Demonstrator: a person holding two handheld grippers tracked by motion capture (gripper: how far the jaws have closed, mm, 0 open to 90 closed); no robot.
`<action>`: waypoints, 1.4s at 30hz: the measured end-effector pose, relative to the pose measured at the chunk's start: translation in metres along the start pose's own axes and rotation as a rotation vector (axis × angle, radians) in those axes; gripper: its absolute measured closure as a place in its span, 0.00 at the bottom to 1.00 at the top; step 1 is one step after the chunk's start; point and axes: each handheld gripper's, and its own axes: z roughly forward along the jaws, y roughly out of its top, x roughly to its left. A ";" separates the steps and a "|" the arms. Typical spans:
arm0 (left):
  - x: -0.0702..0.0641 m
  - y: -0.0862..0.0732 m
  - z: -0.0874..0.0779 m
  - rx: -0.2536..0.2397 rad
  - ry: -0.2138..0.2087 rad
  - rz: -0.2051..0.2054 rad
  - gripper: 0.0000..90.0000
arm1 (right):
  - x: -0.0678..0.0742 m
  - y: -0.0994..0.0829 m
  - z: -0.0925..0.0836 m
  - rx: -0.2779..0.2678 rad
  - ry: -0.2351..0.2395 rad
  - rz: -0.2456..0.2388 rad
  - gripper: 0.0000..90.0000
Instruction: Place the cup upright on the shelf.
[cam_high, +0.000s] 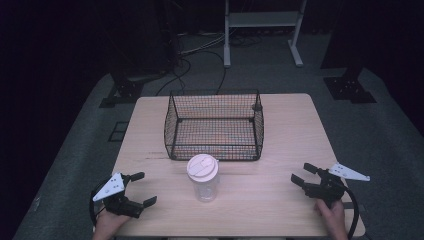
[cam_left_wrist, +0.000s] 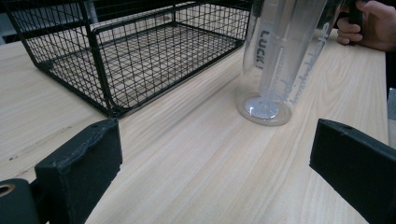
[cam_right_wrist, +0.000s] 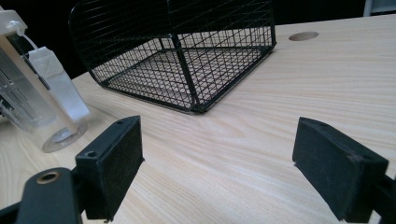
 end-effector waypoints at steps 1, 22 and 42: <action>0.000 0.000 0.001 -0.001 -0.001 -0.001 0.02 | 0.000 0.000 0.000 -0.001 0.001 0.003 0.17; -0.008 0.037 0.018 0.009 -0.115 0.076 0.02 | 0.001 0.000 0.001 0.008 0.009 -0.007 0.16; -0.020 0.073 0.043 0.037 -0.230 0.152 0.02 | 0.003 0.000 0.003 0.026 0.005 -0.018 0.16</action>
